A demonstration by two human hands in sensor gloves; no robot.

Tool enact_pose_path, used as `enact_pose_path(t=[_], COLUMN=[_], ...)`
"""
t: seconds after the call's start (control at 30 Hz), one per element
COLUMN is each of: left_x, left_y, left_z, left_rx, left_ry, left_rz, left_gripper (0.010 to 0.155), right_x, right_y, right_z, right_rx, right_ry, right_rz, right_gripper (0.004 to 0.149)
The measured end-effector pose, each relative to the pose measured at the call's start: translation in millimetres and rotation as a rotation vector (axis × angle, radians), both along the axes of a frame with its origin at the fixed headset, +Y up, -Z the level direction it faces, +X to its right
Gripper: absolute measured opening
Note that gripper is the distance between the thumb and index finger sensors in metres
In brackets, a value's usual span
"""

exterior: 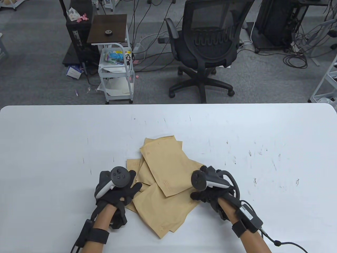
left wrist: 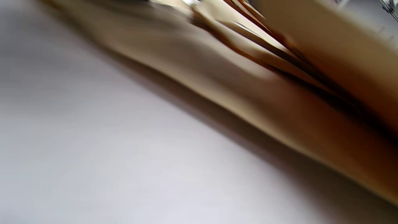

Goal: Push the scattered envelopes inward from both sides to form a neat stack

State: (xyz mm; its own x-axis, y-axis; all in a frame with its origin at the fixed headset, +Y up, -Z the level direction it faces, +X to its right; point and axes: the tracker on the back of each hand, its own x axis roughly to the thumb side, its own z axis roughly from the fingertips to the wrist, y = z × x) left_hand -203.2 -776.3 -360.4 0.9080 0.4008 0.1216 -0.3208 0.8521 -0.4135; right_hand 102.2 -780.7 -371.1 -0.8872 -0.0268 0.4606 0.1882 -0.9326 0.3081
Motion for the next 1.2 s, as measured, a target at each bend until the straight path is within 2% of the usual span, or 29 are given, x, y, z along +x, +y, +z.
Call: enact_pose_path(t=[0.03,0.07,0.17,0.3,0.33,0.37,0.43,0.47,0.5,0.53,0.6,0.63,0.67,0.7,0.73,0.77,0.83,0.9,1.0,1.07,1.13,1.2], left_x=[7,13,16,2,2,6,28,42,61,83,110,120,124,125,122,115,101,86,74,74,78,88], left_y=[0,1,4,37,46,54,57,53,45,33,13,3,-3,-10,-10,-8,-5,-5,-6,-1,8,18], left_z=[1,3,4,13,17,23,33,37,43,49,60,66,68,69,68,64,56,46,37,38,43,50], left_rx=[0.035,0.018,-0.111,-0.102,-0.056,0.052,0.181,0.184,0.128,0.017,-0.111,-0.087,-0.062,-0.026,-0.008,-0.003,0.037,0.062,0.090,0.123,0.124,0.034], left_ry=[-0.050,-0.062,-0.076,0.045,0.065,0.052,-0.091,-0.162,-0.246,-0.363,-0.493,-0.549,-0.588,-0.624,-0.638,-0.631,-0.552,-0.533,-0.480,-0.486,-0.508,-0.572], left_rz=[-0.002,0.019,-0.006,-0.356,-0.395,-0.383,-0.243,-0.201,-0.180,-0.201,-0.302,-0.387,-0.455,-0.539,-0.559,-0.509,-0.484,-0.517,-0.455,-0.467,-0.451,-0.357], left_gripper=[0.083,0.083,0.087,0.093,0.096,0.099,0.101,0.103,0.106,0.110,0.114,0.115,0.115,0.114,0.112,0.112,0.109,0.109,0.105,0.098,0.097,0.102], right_x=[-6,-13,-14,3,7,9,7,3,-4,-18,-35,-50,-56,-68,-70,-76,-72,-59,-42,-34,-32,-34], right_y=[1,2,4,29,41,50,67,70,68,61,47,32,26,9,5,-2,2,6,9,15,22,31], right_z=[2,5,4,-9,-15,-20,-32,-38,-45,-55,-65,-73,-75,-79,-79,-79,-76,-74,-73,-77,-81,-88], right_rx=[-0.003,-0.028,-0.041,-0.048,-0.036,-0.026,-0.034,-0.033,-0.035,-0.029,-0.029,-0.035,-0.035,-0.002,0.013,0.002,0.004,-0.034,-0.076,-0.117,-0.096,-0.070], right_ry=[0.014,0.015,0.017,-0.041,-0.079,-0.104,-0.171,-0.208,-0.241,-0.270,-0.262,-0.249,-0.249,-0.255,-0.258,-0.241,-0.218,-0.146,-0.076,-0.086,-0.122,-0.208], right_rz=[-0.023,-0.027,0.036,-0.075,-0.121,-0.159,-0.251,-0.297,-0.318,-0.294,-0.212,-0.123,-0.098,-0.087,-0.090,-0.074,-0.083,-0.087,-0.051,-0.062,-0.100,-0.140], right_gripper=[0.090,0.089,0.089,0.083,0.083,0.083,0.084,0.085,0.086,0.087,0.090,0.094,0.096,0.099,0.100,0.100,0.099,0.097,0.095,0.094,0.090,0.092])
